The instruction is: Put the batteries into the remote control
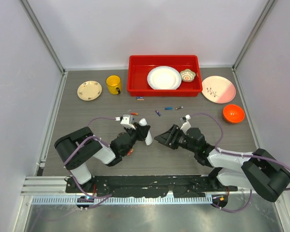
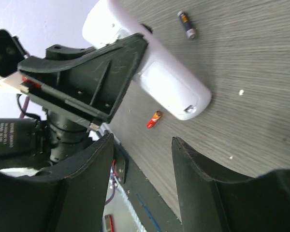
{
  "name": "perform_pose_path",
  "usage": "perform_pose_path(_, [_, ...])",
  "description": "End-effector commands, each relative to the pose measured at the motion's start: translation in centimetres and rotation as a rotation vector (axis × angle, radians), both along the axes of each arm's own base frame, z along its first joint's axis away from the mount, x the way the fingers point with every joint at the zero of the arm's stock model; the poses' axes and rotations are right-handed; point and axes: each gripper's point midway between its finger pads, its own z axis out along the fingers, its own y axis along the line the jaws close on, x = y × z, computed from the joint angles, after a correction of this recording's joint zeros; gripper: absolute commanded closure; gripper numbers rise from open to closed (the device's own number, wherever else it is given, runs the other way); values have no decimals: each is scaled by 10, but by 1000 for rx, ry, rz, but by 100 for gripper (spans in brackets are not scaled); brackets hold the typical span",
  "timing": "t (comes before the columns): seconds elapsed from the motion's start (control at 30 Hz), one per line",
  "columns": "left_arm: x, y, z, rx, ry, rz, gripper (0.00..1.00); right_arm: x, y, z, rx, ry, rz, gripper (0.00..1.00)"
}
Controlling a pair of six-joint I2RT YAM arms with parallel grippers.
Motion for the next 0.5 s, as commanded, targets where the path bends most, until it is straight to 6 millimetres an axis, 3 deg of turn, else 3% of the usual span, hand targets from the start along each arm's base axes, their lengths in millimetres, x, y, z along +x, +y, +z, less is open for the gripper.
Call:
perform_pose_path(0.0, [10,-1,63,-168,-183,43,100,-4,19,42,171,-81,93,44])
perform_pose_path(0.17, [11,-1,57,-145,-181,52,100,-4,22,23,188,-4,89,44])
perform_pose_path(0.23, [12,-1,56,-139,-183,51,100,-2,24,25,223,-4,85,44])
perform_pose_path(0.27, [12,-2,54,-134,-181,51,100,-2,25,15,223,42,79,44])
perform_pose_path(0.3, [12,-2,54,-135,-182,48,100,0,27,20,252,30,80,44])
perform_pose_path(0.47, [12,-1,54,-121,-189,51,100,5,27,7,292,92,38,46])
